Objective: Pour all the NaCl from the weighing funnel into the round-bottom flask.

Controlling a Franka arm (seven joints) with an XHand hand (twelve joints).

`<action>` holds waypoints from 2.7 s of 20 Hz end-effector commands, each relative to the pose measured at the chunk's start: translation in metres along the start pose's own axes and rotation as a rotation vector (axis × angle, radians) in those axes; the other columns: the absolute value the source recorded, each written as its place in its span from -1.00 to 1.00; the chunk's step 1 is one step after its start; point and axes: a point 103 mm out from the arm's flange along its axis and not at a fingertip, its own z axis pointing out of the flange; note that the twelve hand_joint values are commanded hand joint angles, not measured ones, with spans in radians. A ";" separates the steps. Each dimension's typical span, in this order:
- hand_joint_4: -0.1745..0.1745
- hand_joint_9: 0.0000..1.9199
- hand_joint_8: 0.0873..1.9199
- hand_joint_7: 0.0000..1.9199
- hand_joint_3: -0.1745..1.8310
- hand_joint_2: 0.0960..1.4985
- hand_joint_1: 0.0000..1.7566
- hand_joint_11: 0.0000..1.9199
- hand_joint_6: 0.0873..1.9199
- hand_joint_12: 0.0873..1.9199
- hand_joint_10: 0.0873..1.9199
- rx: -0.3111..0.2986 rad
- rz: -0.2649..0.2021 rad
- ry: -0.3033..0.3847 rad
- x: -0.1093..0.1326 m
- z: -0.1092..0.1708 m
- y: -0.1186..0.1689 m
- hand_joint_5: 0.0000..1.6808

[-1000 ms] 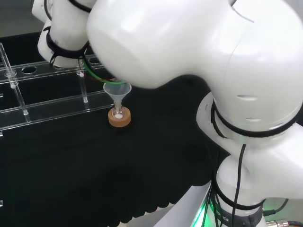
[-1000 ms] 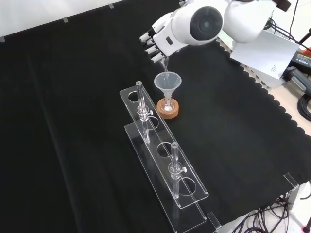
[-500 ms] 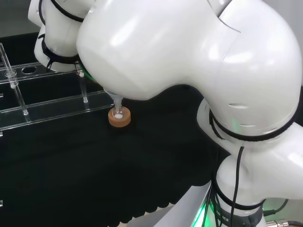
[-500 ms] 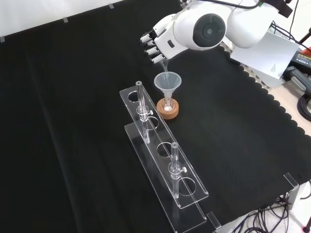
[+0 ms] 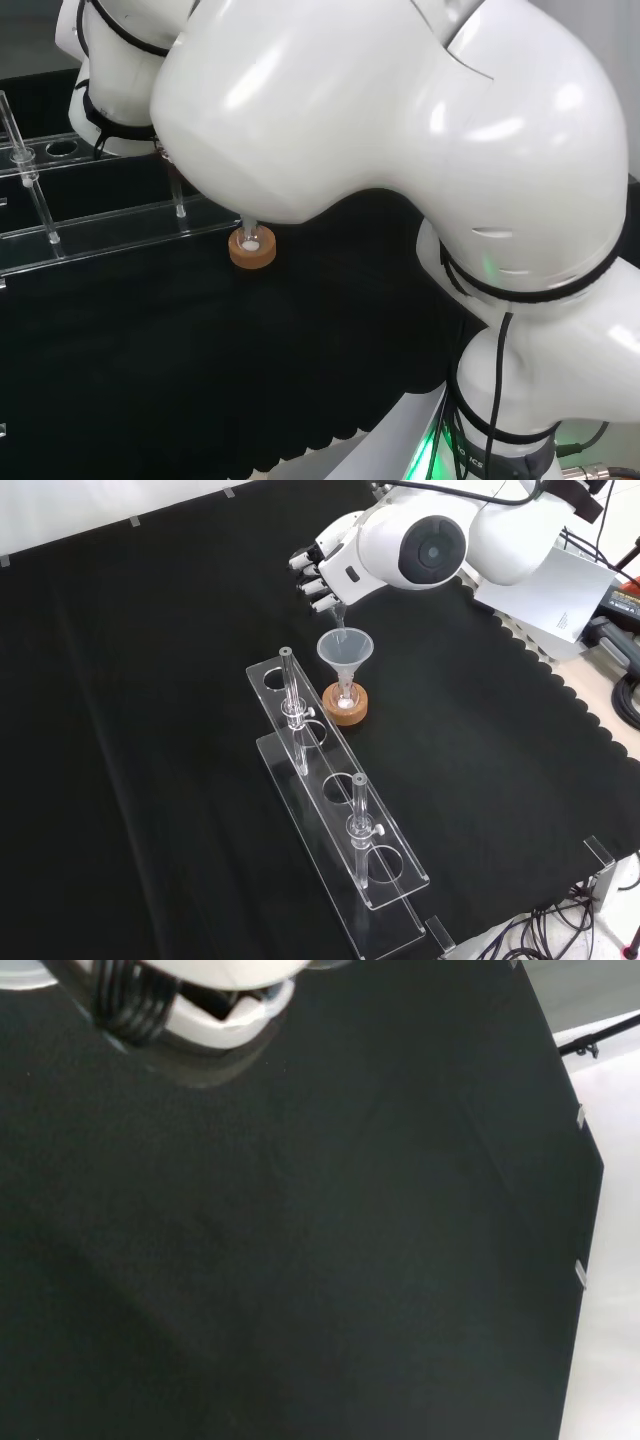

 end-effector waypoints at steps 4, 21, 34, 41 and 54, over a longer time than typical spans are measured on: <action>1.00 0.41 -0.50 0.07 -0.16 -0.12 0.24 0.12 -0.13 -0.12 -1.00 -0.004 0.003 0.045 -0.001 0.000 0.001 0.37; 1.00 0.41 -0.50 0.06 -0.16 -0.12 0.24 0.12 -0.13 -0.12 -1.00 0.012 0.003 0.379 -0.021 0.030 0.006 0.37; 1.00 0.41 -0.50 0.06 -0.17 -0.12 0.24 0.12 -0.12 -0.12 -1.00 -0.035 -0.013 0.724 -0.036 0.060 0.010 0.37; 1.00 0.41 -0.50 0.06 -0.17 -0.12 0.24 0.12 -0.12 -0.12 -1.00 -0.081 -0.024 0.867 -0.043 0.069 0.008 0.37; 1.00 0.41 -0.50 0.07 -0.17 -0.12 0.24 0.11 -0.13 -0.12 -1.00 -0.113 -0.005 1.065 -0.059 0.087 0.007 0.37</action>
